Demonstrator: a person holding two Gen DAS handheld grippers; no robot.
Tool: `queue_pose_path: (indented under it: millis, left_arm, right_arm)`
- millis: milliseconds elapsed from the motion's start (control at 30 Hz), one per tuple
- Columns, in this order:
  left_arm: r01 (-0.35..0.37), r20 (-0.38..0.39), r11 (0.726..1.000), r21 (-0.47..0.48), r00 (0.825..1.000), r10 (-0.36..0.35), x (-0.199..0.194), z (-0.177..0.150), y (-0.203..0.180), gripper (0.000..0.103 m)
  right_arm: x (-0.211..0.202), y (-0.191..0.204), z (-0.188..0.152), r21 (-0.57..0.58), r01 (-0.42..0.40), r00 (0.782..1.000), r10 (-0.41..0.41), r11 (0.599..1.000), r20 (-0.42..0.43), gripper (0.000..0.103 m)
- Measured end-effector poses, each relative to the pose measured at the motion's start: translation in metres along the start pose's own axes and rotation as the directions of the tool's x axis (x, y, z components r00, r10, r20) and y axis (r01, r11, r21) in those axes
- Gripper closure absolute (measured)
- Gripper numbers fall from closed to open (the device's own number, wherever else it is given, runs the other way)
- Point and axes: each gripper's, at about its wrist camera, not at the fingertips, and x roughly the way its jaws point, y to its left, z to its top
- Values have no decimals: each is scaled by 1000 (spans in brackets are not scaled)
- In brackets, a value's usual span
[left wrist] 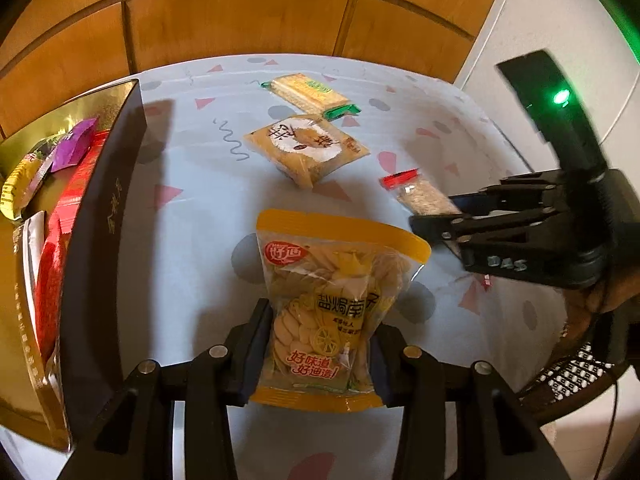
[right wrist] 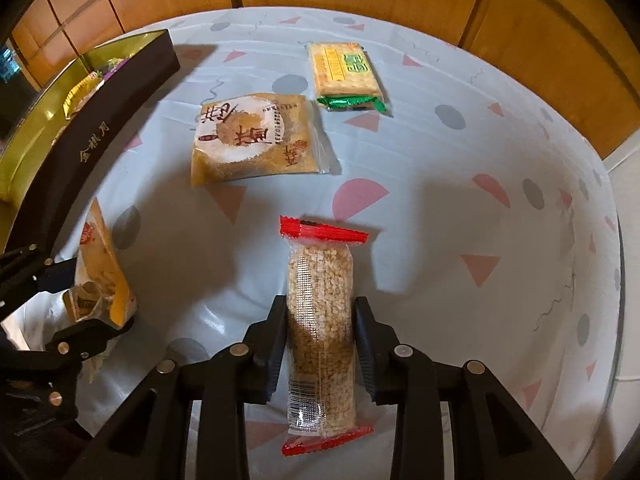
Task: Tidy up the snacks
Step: 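Carry the cracker bag toward the tin with left while right grasps the red-capped grain bar, then lower the cracker bag into the tin and open the left gripper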
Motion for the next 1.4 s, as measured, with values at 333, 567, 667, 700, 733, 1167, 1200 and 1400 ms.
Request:
queue_pose_path:
  millis: [333, 567, 667, 700, 733, 1167, 1200, 1400]
  left_arm:
    - [-6, 156, 1000, -18, 988, 9, -78, 3, 12, 59]
    - [-129, 233, 979, -157, 959, 164, -128, 9, 67, 59]
    - [-181, 231, 961, -210, 946, 229, -135, 4, 91, 59]
    - [-199, 230, 952, -232, 940, 253, -138, 2, 102, 59]
    - [-209, 228, 947, -244, 937, 265, -139, 0, 107, 59]
    - [-319, 183, 888, -332, 901, 392, -147, -21, 158, 59]
    - [-319, 180, 887, -333, 902, 392, -146, -22, 161, 59]
    - [-326, 169, 884, -336, 902, 397, -145, -25, 170, 59]
  right_arm:
    - [-7, 20, -18, -38, 57, 998, -56, 998, 35, 71]
    - [-3, 26, -11, -84, 96, 994, -91, 992, 55, 72]
    - [-5, 29, -13, -99, 109, 993, -104, 989, 62, 73]
    - [-5, 29, -14, -99, 109, 993, -104, 989, 63, 73]
    - [-5, 29, -14, -98, 109, 993, -103, 989, 64, 72]
    - [-4, 29, -15, -111, 120, 991, -112, 987, 74, 71]
    - [-4, 30, -15, -113, 122, 991, -114, 986, 75, 71]
    - [-6, 37, -19, -144, 150, 986, -138, 978, 95, 71]
